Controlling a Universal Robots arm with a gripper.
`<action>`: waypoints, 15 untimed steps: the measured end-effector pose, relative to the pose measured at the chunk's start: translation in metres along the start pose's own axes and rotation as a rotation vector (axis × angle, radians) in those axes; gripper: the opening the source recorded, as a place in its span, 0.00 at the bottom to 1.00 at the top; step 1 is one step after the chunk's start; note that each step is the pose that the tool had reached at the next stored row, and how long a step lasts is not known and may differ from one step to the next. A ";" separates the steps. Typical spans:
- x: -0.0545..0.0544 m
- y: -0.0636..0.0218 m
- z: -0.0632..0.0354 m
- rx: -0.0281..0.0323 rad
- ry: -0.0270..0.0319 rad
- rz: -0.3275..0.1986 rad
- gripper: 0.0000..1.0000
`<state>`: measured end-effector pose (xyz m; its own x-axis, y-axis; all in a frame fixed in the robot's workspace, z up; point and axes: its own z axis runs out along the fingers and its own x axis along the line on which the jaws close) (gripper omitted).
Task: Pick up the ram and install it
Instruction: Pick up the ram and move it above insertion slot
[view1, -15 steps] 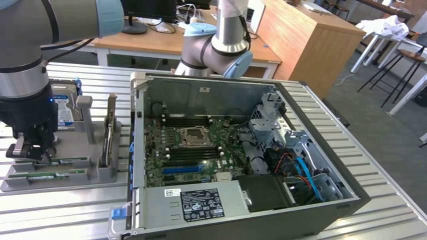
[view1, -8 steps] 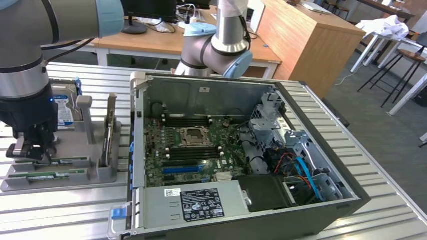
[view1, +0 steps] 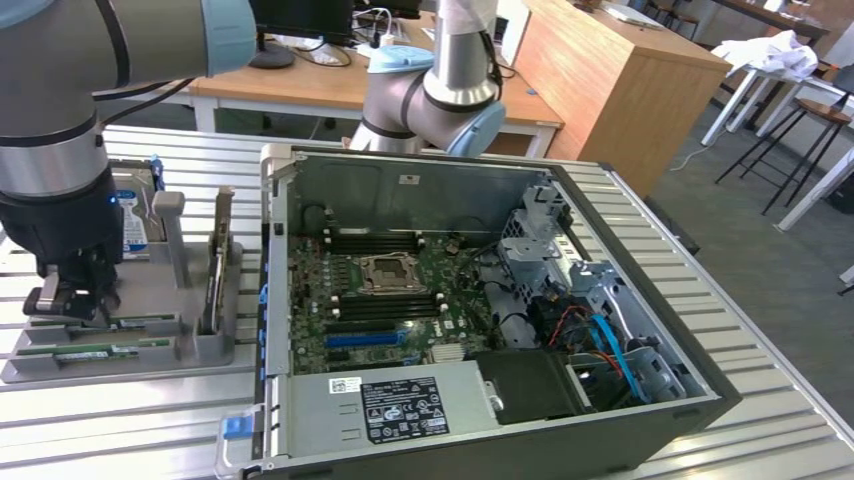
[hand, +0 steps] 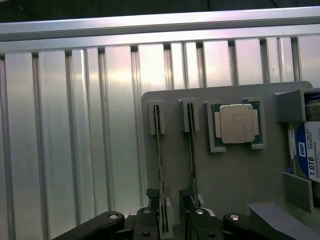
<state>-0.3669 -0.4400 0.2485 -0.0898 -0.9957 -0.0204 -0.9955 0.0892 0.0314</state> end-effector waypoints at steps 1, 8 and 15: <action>0.000 -0.0009 0.0000 0.0000 0.0000 0.000 0.30; 0.000 -0.0015 0.0012 0.0001 -0.0001 0.000 0.30; 0.000 -0.0017 0.0088 0.0000 0.0000 0.000 0.30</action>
<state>-0.3655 -0.4400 0.2397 -0.0898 -0.9957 -0.0205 -0.9955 0.0892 0.0314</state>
